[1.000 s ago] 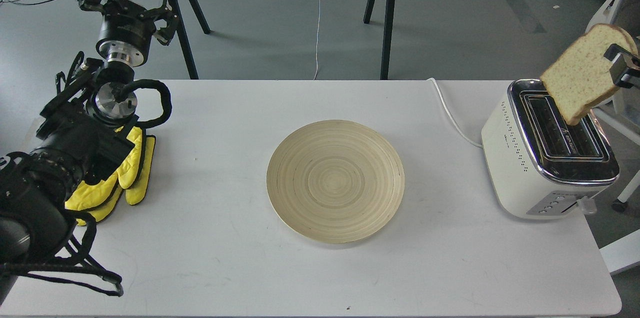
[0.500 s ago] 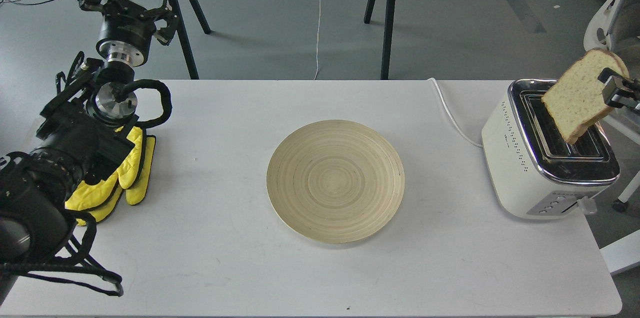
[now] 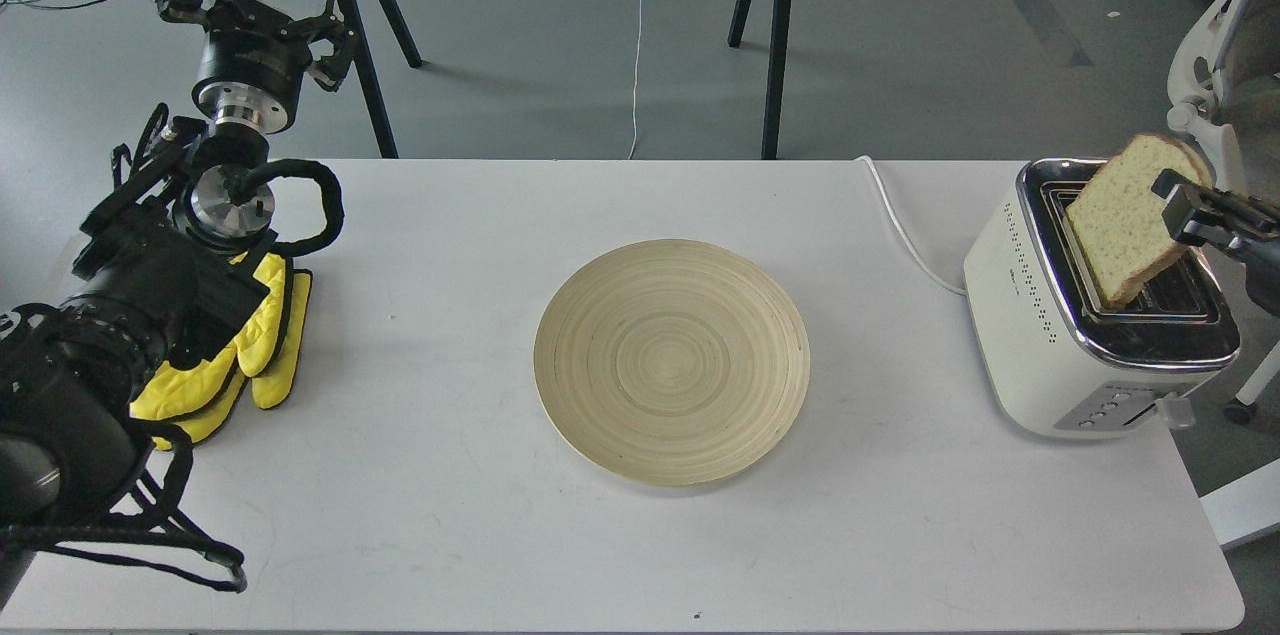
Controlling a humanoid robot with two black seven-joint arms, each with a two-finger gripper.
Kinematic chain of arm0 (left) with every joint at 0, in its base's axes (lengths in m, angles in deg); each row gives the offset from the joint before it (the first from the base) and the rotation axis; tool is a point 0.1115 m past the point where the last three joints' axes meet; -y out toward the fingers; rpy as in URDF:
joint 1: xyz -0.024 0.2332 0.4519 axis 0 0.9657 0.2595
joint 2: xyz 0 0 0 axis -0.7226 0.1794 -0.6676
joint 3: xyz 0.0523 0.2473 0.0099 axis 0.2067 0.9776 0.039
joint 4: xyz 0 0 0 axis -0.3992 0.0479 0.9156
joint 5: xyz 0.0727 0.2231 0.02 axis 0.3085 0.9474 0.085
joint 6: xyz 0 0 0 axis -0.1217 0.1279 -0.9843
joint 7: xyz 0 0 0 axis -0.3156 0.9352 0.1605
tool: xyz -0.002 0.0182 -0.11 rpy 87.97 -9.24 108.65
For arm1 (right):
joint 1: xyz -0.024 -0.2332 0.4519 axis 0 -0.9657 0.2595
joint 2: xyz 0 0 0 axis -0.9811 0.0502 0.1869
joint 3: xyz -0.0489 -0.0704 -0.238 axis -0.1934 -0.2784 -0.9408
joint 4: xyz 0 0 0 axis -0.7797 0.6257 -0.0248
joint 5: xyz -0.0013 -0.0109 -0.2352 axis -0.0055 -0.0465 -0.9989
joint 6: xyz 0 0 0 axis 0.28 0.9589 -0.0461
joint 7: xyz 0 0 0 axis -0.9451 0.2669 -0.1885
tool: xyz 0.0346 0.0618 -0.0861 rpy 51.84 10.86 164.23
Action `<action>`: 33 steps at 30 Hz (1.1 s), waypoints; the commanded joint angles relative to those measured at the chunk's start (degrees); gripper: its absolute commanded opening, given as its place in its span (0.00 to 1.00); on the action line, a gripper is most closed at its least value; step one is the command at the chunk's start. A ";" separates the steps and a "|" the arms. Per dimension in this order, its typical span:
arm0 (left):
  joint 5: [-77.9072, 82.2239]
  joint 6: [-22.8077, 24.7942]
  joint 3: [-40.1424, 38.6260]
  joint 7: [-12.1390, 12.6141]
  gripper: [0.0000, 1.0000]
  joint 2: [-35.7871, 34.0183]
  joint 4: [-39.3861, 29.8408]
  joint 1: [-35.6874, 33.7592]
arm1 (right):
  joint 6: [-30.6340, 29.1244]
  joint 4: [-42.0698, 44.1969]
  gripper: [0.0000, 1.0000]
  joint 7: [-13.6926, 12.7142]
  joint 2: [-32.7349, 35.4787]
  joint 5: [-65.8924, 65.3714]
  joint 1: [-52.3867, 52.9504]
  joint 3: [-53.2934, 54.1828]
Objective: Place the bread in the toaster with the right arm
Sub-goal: 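Open the right gripper and raise it away from the toaster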
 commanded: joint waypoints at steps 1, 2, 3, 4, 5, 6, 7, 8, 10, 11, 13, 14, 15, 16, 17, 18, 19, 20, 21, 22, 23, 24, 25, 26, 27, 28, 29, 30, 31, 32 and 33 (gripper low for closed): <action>-0.01 0.00 0.00 -0.04 1.00 0.00 0.00 -0.05 | 0.07 -0.25 0.51 0.00 0.06 0.15 -0.01 0.59; -0.01 0.00 0.00 0.05 1.00 0.00 0.00 0.04 | 0.07 -0.34 0.55 0.18 0.06 0.15 -0.01 0.86; -0.01 0.00 0.00 0.05 1.00 0.00 0.00 0.04 | 0.15 -0.43 0.58 0.35 0.06 0.24 -0.01 1.12; -0.01 0.00 0.00 0.05 1.00 0.00 0.00 0.04 | 0.24 -0.51 0.60 0.36 0.06 0.24 -0.01 1.47; -0.01 0.00 0.00 0.05 1.00 0.00 0.00 0.04 | 0.33 -0.51 0.62 0.44 0.06 0.24 0.08 1.91; -0.01 0.00 0.00 0.05 1.00 0.00 0.00 0.04 | 0.42 -0.60 0.66 0.62 -0.02 0.33 0.08 3.04; -0.01 0.00 0.00 0.05 1.00 0.00 0.00 0.04 | 0.59 -0.60 0.72 0.71 -0.11 0.50 0.08 4.62; -0.01 0.00 0.00 0.05 1.00 0.00 0.00 0.04 | 0.68 -0.60 0.79 0.71 -0.20 1.20 0.08 6.47; -0.01 0.00 0.00 0.05 1.00 0.00 0.00 0.04 | 0.59 -0.52 0.96 0.88 -1.51 6.36 0.08 10.68; 0.08 0.00 0.00 0.05 1.00 0.00 0.00 0.04 | 0.33 -0.34 0.96 0.88 -2.30 10.05 0.08 12.44; 0.08 0.00 0.00 0.05 1.00 0.00 0.00 0.04 | -0.02 -0.16 0.97 0.88 -4.41 18.92 0.17 16.22; -0.01 0.00 0.00 0.05 1.00 0.00 0.00 0.04 | -0.11 0.01 0.97 0.88 -5.64 22.96 0.17 18.15; 0.08 0.00 0.00 0.05 1.00 0.00 0.00 -0.05 | -0.20 0.10 0.99 0.88 -7.22 27.70 0.17 20.44; -0.01 0.00 0.00 0.05 1.00 0.00 0.00 0.04 | -0.46 0.10 0.99 0.88 -8.54 32.45 0.17 22.20; -0.01 0.00 0.00 0.05 1.00 0.00 0.00 0.04 | -0.81 0.19 0.99 0.97 -9.51 36.06 0.17 23.26; -0.01 0.00 0.00 0.05 1.00 0.00 0.00 0.04 | -1.51 0.36 0.99 0.97 -10.73 40.19 0.08 24.40; -0.01 0.00 0.00 0.05 1.00 0.00 0.00 0.04 | -2.13 0.89 0.99 1.58 -12.14 43.36 0.08 25.20; -0.01 0.00 0.00 0.05 1.00 0.00 0.00 0.04 | -2.74 1.67 0.99 2.20 -13.46 45.74 0.17 25.99; 0.08 0.00 0.00 0.05 1.00 0.00 0.00 0.04 | -3.53 2.64 0.99 3.07 -15.12 48.12 0.08 26.87; -0.01 0.00 0.00 0.05 1.00 0.00 0.00 0.04 | -4.15 3.87 0.99 3.78 -16.53 50.14 0.08 27.40; -0.01 0.00 0.00 0.05 1.00 0.00 0.00 -0.05 | -4.68 5.53 0.99 4.57 -18.11 52.43 0.08 27.75; -0.01 0.00 0.00 0.05 1.00 0.00 0.00 0.04 | -5.46 6.85 0.99 5.18 -19.43 54.19 0.08 27.84; 0.08 0.00 0.00 0.05 1.00 0.00 0.00 0.04 | -6.60 8.43 0.99 6.23 -20.67 56.29 0.08 27.84; 0.08 0.00 0.00 0.05 1.00 0.00 0.00 -0.05 | -7.66 9.67 0.99 7.29 -21.46 58.06 0.08 27.93; -0.01 0.00 0.00 0.05 1.00 0.00 0.00 0.04 | -9.15 11.07 0.99 8.60 -22.25 60.16 0.08 28.02; -0.01 0.00 0.00 -0.04 1.00 0.00 0.00 0.04 | -10.73 12.13 0.99 9.49 -22.78 62.27 0.00 28.19; -0.01 0.00 0.00 0.05 1.00 0.00 0.00 -0.05 | -12.57 13.19 0.99 9.76 -23.22 64.64 -0.09 28.28; -0.01 0.00 0.00 -0.04 1.00 0.00 0.00 0.04 | -14.24 14.07 0.99 10.02 -23.75 66.67 -0.09 28.28; -0.01 0.00 0.00 0.05 1.00 0.00 0.00 0.04 | -16.26 15.03 0.99 10.11 -24.28 69.12 -0.09 28.37; -0.01 0.00 0.00 0.05 1.00 0.00 0.00 -0.05 | -18.20 16.00 0.99 10.11 -24.72 71.06 -0.09 28.72; -0.01 0.00 0.00 0.05 1.00 0.00 0.00 -0.05 | -19.70 16.70 0.99 10.11 -25.24 72.30 -0.09 29.24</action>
